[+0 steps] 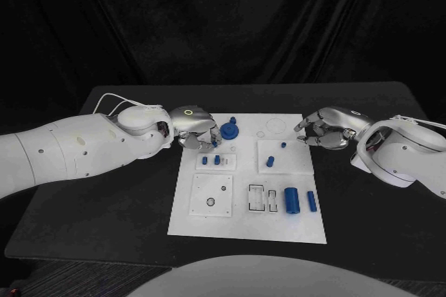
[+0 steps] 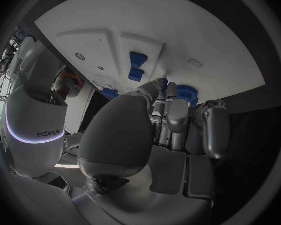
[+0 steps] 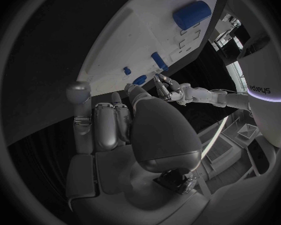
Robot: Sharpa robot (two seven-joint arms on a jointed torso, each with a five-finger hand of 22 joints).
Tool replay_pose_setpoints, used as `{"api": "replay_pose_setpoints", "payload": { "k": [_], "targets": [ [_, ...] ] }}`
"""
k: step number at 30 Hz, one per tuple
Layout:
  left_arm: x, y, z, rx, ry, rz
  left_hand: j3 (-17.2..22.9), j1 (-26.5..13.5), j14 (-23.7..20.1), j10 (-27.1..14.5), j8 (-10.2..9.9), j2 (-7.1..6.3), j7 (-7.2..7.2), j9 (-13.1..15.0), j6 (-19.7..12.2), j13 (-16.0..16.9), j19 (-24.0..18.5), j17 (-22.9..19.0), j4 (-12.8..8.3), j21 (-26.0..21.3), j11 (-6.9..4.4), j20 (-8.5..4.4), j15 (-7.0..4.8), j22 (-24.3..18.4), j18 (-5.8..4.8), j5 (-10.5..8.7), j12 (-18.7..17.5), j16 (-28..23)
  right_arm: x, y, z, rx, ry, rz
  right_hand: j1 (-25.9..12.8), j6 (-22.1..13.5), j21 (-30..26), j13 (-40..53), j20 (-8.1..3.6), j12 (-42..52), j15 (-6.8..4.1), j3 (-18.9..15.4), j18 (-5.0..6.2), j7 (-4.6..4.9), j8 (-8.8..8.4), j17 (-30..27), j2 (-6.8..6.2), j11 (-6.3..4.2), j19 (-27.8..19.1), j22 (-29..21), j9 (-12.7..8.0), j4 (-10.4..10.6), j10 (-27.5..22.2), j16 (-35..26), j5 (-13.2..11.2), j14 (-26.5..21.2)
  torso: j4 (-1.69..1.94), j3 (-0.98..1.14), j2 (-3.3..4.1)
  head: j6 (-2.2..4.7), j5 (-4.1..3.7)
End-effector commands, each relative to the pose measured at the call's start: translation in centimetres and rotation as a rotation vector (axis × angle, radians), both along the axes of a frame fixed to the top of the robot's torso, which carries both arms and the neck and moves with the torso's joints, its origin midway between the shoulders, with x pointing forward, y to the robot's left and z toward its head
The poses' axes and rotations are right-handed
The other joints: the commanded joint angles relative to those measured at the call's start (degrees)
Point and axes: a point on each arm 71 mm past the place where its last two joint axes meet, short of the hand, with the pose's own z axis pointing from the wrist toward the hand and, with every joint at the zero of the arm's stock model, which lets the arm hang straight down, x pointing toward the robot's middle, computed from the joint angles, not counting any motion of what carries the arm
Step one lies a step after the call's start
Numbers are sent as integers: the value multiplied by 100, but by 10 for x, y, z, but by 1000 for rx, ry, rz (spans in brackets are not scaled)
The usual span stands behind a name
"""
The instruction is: Assemble the parts on the task board
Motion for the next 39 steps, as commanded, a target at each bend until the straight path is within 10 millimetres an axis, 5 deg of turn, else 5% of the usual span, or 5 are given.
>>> {"api": "replay_pose_setpoints", "payload": {
  "k": [1,30,33,39],
  "targets": [
    [-1,-2,-3,2,21,-12,4,-62,-36,30,-13,7,-2,8,-14,-7,-29,-5,27,-14,13,-5,-6,1083,55,-16,-24,-24,-1,0,-1,-4,8,3,51,28,-30,-12,-7,-34,17,30,99,5,-32,133,-26,-12,-36,471,-6,-4,-40,-13,13,189,2,0,0,-1,3],
    [-3,0,-11,17,50,0,-2,-58,-92,27,-17,-14,-10,2,-12,-21,-62,-110,15,-68,13,-2,-3,1068,67,-19,-56,-77,-1,-1,-4,-7,14,0,53,27,-51,-20,-6,-42,19,48,101,7,-39,120,-38,-10,-42,468,-11,-11,-44,-28,16,182,1,2,-3,-1,11],
    [-3,1,-10,14,44,6,-12,-89,-132,-41,-111,-62,-66,-55,-196,-60,-86,-154,28,-108,-6,3,-16,1060,73,-46,-149,-106,-1,-1,-4,-7,14,-1,56,26,-61,-27,-5,-49,19,54,103,7,-41,115,-39,-10,-45,466,-12,-14,-50,-33,18,180,1,1,-3,-1,10],
    [0,3,-10,13,31,37,-103,-326,-205,-329,-133,-210,-410,-317,-1185,-133,-133,-239,198,-210,100,26,45,1041,87,-406,-369,-143,-1,-1,-4,-5,11,-1,52,12,-125,-59,-4,-81,21,60,112,6,-53,85,-61,-9,-63,453,-19,-19,-79,-66,16,168,1,0,-4,-1,2]
  ]
}}
